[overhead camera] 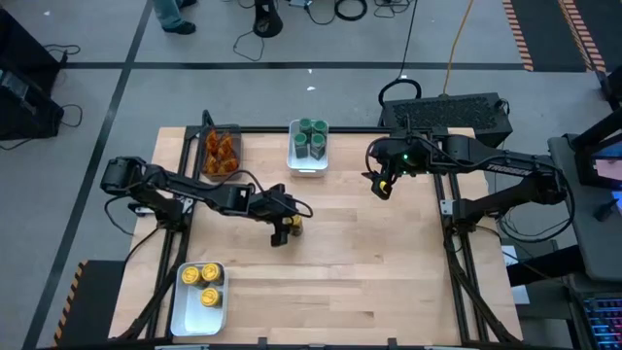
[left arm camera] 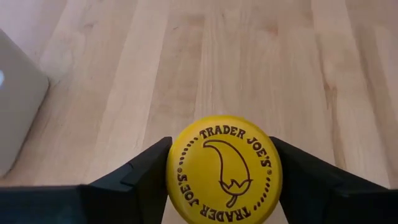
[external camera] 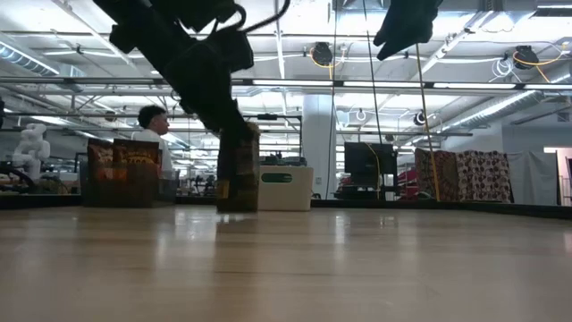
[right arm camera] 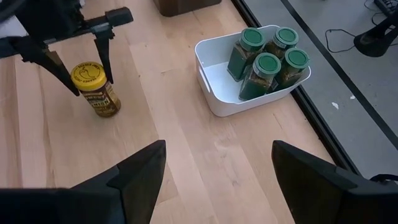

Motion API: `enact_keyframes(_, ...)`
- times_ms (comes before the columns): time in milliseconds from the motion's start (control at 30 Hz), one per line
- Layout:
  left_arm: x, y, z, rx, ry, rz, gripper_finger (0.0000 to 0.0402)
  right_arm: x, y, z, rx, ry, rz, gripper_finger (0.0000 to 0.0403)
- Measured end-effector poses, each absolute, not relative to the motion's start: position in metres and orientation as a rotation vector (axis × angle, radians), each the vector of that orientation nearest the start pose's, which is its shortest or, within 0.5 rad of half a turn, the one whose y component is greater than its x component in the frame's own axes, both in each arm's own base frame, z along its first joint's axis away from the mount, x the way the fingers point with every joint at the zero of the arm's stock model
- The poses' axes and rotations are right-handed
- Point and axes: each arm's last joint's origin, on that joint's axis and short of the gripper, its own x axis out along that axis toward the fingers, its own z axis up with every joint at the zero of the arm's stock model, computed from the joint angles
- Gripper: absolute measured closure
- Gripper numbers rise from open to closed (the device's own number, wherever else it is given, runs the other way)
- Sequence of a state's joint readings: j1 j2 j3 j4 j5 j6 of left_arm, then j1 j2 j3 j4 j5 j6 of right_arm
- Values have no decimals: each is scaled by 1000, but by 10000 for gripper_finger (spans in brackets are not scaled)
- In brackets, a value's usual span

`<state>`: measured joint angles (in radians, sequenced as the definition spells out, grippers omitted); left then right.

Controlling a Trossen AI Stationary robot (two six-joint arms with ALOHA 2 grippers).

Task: Sort spices by type
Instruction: Put the yellow seasoning bottle into the bottom white bin

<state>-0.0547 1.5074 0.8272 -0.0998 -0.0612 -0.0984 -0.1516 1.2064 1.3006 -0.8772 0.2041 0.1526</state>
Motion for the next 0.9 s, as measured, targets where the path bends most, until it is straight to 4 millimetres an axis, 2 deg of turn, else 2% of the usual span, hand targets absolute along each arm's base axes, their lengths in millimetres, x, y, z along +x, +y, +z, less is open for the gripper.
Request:
enact_keyframes(167, 297, -15, 209, -49, 760, 41, 154, 228, -41, 364, 131, 769, -401, 126)
enact_keyframes(233, 296, -15, 226, -53, 724, 33, 155, 228, -41, 364, 134, 773, -407, 126)
enact_keyframes(367, 280, -21, 258, -60, 728, -18, 158, 227, -41, 364, 137, 779, -410, 126)
enact_keyframes(500, 252, -36, 289, -91, 752, -85, 158, 228, -41, 364, 159, 767, -418, 126)
enact_keyframes(633, 218, -56, 311, -87, 804, -184, 158, 230, -40, 366, 232, 725, -442, 126)
enact_keyframes(900, 157, -93, 336, -78, 875, -413, 159, 241, -30, 373, 412, 575, -443, 126)
